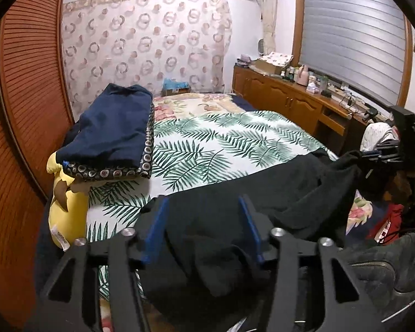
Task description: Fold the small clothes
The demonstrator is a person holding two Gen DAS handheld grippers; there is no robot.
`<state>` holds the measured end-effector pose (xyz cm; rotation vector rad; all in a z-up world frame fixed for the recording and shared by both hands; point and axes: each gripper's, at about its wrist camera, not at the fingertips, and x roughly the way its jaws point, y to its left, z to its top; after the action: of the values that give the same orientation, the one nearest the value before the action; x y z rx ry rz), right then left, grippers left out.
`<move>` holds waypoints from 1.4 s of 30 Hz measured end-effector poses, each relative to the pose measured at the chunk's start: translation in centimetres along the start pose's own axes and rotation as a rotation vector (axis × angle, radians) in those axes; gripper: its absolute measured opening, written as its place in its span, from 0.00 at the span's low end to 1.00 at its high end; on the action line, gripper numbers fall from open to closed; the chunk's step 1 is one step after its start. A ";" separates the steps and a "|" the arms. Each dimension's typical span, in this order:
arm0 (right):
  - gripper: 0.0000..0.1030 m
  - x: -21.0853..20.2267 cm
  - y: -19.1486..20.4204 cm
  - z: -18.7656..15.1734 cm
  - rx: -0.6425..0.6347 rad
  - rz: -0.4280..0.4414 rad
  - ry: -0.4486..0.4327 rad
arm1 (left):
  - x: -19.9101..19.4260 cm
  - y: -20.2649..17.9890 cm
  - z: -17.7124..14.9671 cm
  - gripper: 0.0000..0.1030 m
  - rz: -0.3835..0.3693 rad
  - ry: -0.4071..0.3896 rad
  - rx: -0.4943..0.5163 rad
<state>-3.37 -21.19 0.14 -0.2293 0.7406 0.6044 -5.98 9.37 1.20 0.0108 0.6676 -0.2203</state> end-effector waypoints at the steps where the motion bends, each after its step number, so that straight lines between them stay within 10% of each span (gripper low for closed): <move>1: 0.16 0.0 -0.1 0.1 0.005 -0.004 0.000 | 0.2 0.0 0.0 0.61 0.002 0.001 -0.001; 15: 0.52 1.7 -2.9 0.5 0.032 -0.124 -0.033 | 8.6 2.9 -0.2 0.61 0.047 0.099 -0.031; 31: 0.55 10.4 -8.4 0.2 0.195 -0.256 0.027 | 16.7 6.2 -1.5 0.61 0.092 0.254 -0.087; 42: 0.62 11.7 -10.0 -0.2 0.226 -0.235 0.051 | 16.8 5.7 -2.3 0.71 0.083 0.195 -0.056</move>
<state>9.20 -24.22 -8.21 -0.1209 0.8111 0.2894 6.58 11.75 -11.26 0.0066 0.8659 -0.1218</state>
